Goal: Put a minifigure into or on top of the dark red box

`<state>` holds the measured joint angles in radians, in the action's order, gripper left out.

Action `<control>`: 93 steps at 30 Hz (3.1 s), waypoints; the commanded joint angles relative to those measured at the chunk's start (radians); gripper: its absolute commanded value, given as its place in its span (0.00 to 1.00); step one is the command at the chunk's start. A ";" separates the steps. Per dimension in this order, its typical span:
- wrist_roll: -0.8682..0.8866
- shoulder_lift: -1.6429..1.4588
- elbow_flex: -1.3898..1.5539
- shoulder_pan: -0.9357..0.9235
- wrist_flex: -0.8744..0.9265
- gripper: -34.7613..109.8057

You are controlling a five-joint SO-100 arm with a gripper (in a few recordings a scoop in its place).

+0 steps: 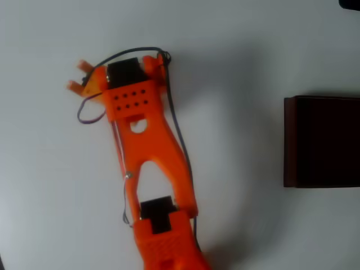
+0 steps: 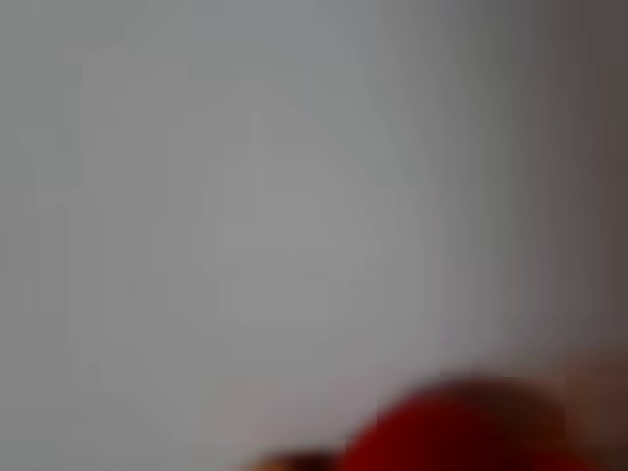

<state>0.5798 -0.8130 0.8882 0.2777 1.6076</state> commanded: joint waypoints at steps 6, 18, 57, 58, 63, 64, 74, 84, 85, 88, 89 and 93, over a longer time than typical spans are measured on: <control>-0.003 0.135 -0.282 0.012 0.163 0.24; -0.048 -0.264 0.044 -0.046 0.176 0.24; -0.196 -1.548 1.256 -0.773 -0.354 0.24; -0.204 -1.511 1.233 -0.787 -0.367 0.24; -0.245 -1.373 1.170 -0.853 -0.465 0.24; -0.253 -1.336 1.152 -0.870 -0.479 0.24; -0.318 -0.916 0.862 -0.928 -0.535 0.24; -0.339 -0.715 0.764 -0.948 -0.555 0.25; -0.339 -0.706 0.759 -0.950 -0.549 0.28; -0.347 -0.713 0.769 -0.953 -0.541 0.33; -0.348 -0.723 0.772 -0.951 -0.537 0.35; -0.351 -0.788 0.813 -0.937 -0.526 0.37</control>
<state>0.2347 -1.5125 1.6889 -0.6550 1.0615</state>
